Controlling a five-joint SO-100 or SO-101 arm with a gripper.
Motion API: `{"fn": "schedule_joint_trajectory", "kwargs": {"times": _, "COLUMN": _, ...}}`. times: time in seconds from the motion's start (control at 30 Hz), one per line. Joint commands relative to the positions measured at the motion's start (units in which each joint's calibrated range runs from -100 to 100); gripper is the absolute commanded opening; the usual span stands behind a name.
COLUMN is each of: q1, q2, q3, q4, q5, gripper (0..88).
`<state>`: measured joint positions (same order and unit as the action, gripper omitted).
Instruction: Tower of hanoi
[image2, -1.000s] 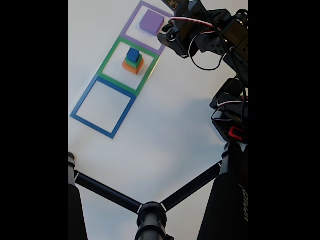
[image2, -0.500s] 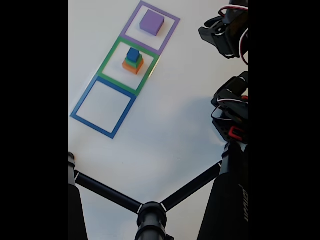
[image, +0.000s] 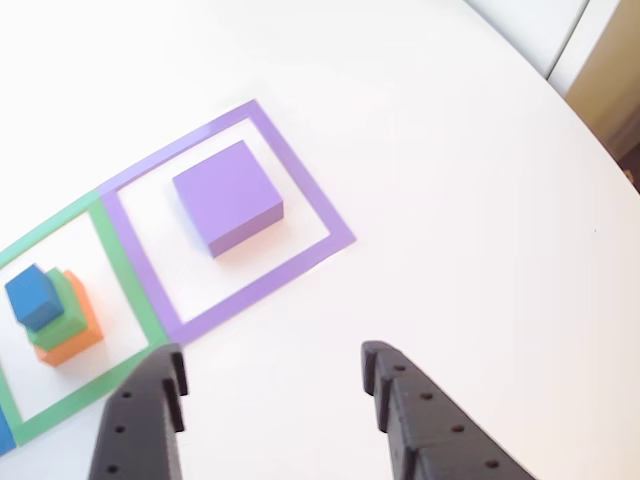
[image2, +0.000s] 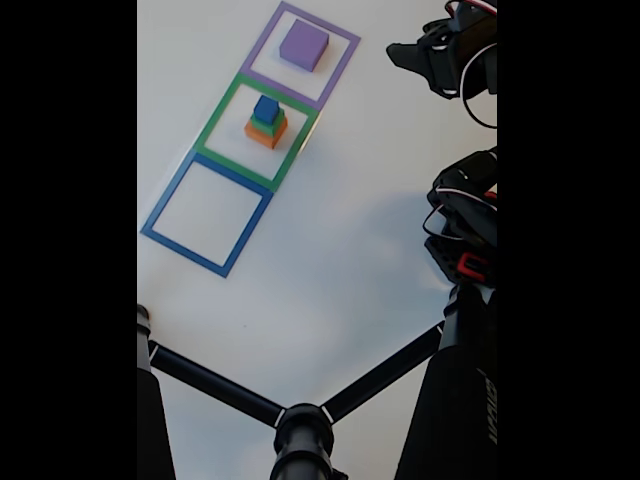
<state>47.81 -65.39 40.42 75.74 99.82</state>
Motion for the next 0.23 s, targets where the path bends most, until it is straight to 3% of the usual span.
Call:
{"fn": "schedule_joint_trajectory", "kwargs": {"times": 0.0, "q1": 3.1, "q2": 2.3, "q3": 10.8, "q4": -17.5, "q5": 0.2, "gripper": 29.2}}
{"fn": "schedule_joint_trajectory", "kwargs": {"times": 0.2, "q1": 6.4, "q2": 9.6, "q3": 36.3, "q4": -61.6, "q5": 0.2, "gripper": 38.9}}
